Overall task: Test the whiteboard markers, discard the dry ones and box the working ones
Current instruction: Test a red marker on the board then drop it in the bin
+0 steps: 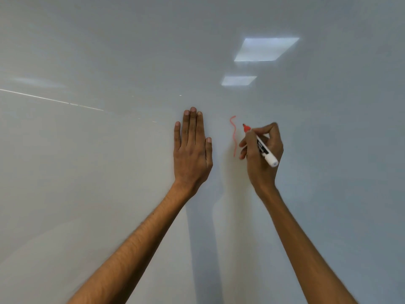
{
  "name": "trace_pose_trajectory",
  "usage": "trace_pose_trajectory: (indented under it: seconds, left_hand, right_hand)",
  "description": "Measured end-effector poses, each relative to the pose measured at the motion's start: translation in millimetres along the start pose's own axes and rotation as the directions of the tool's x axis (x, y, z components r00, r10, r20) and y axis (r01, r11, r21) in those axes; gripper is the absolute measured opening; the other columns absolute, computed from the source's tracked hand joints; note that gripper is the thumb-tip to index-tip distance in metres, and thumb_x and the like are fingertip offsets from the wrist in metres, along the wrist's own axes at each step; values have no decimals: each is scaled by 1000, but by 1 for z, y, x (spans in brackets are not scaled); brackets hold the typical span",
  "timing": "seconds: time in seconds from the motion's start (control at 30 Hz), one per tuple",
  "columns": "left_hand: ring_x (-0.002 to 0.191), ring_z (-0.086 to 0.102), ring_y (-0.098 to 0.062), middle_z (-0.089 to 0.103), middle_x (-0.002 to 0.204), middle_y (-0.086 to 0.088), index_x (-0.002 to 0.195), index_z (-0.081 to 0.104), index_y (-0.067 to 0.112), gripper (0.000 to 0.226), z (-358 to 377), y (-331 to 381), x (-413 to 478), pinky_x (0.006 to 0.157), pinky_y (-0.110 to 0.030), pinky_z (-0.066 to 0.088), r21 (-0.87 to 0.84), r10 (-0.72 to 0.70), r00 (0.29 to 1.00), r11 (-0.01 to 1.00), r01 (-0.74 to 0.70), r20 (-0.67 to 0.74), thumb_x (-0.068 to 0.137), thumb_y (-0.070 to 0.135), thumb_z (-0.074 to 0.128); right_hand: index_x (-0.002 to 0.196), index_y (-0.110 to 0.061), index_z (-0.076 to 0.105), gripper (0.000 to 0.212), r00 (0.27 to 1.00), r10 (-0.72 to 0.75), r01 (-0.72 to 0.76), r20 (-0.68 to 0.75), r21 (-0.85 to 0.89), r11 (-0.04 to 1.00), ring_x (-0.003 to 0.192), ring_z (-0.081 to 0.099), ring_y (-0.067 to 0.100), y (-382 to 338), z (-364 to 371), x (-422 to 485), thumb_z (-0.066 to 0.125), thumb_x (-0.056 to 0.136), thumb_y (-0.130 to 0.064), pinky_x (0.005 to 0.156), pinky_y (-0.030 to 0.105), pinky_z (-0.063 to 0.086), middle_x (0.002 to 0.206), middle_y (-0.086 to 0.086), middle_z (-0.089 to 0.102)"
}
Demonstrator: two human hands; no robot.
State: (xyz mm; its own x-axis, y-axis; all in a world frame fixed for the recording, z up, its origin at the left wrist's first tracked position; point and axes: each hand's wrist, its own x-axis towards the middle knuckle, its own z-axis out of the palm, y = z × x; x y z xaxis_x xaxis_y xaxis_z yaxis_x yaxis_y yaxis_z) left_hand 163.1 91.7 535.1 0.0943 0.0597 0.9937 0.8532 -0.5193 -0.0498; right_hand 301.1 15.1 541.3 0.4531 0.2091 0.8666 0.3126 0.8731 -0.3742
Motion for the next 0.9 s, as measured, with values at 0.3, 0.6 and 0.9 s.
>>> trace_pose_trajectory:
  seconds: [0.3,0.6,0.9]
  left_hand:
    - [152,10,-27,15,163,-17,154,19,-1,59,2,-1,-1,123,-48,12,4,5,1000,1000,-5,-2,102,27,28]
    - [152,10,-27,14,163,-16,154,18,0,59,2,-1,-2,123,-47,11,14,5,1000,1000,-5,-5,102,24,33]
    - [152,10,-28,15,162,-17,153,19,-1,59,1,0,-3,124,-47,10,18,2,1000,1000,-2,-5,102,24,33]
  right_hand:
    - [88,-9,46,13,998,-13,14,64,-13,1000,50,61,25,8,10,18,55,97,-9,48,31,52,69,11,66]
    - [81,-17,45,19,997,78,-78,26,-6,997,47,57,25,19,-3,-13,56,93,-7,47,40,50,63,4,64]
    - [80,-18,45,18,991,128,-128,21,-17,992,46,56,23,24,-13,-32,56,92,-9,46,37,49,61,4,62]
